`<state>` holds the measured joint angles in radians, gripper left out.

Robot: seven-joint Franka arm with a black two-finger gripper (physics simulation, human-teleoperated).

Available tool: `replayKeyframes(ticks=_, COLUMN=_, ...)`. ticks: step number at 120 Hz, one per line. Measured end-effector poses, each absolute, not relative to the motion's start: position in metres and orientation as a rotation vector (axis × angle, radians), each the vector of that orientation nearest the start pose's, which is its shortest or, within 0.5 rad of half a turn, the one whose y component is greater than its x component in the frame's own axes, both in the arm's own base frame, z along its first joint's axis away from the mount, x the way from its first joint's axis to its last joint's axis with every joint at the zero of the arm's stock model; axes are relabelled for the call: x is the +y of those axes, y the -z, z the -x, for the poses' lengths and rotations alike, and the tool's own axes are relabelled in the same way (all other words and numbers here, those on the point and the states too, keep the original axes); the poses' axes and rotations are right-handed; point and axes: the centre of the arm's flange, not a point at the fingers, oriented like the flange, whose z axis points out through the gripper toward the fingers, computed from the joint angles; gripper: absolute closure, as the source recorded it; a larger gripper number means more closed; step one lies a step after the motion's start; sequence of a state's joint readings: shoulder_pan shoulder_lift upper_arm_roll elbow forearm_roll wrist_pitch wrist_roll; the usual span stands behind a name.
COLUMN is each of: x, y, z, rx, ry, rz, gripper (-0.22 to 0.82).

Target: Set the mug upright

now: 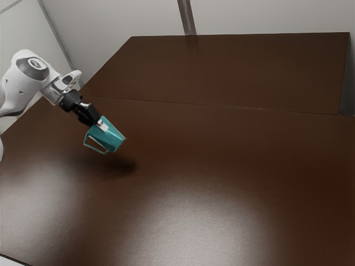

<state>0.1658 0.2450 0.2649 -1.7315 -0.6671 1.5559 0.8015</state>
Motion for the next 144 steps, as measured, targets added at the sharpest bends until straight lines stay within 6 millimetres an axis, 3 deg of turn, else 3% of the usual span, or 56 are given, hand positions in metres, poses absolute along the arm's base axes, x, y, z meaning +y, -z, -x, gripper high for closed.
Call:
replayKeyframes(ticks=19, x=0.119, y=-0.475, z=-0.569, rx=-0.463, ry=0.062, rz=-2.664, gripper=0.78)
replayKeyframes(ticks=33, x=0.085, y=-0.484, z=-0.568, rx=-0.543, ry=0.088, rz=-2.802, gripper=0.78)
replayKeyframes(ticks=75, x=0.055, y=-0.422, z=-0.567, rx=-0.508, ry=0.054, rz=-3.050, gripper=0.78)
replayKeyframes(ticks=92, x=0.046, y=-0.409, z=-0.573, rx=-0.487, ry=0.000, rz=-3.098, gripper=0.78)
replayKeyframes(ticks=117, x=0.046, y=-0.367, z=-0.575, rx=-0.406, ry=0.022, rz=-3.122, gripper=0.78)
replayKeyframes(ticks=144, x=0.045, y=-0.349, z=-0.579, rx=-0.334, ry=0.020, rz=-3.134, gripper=0.78)
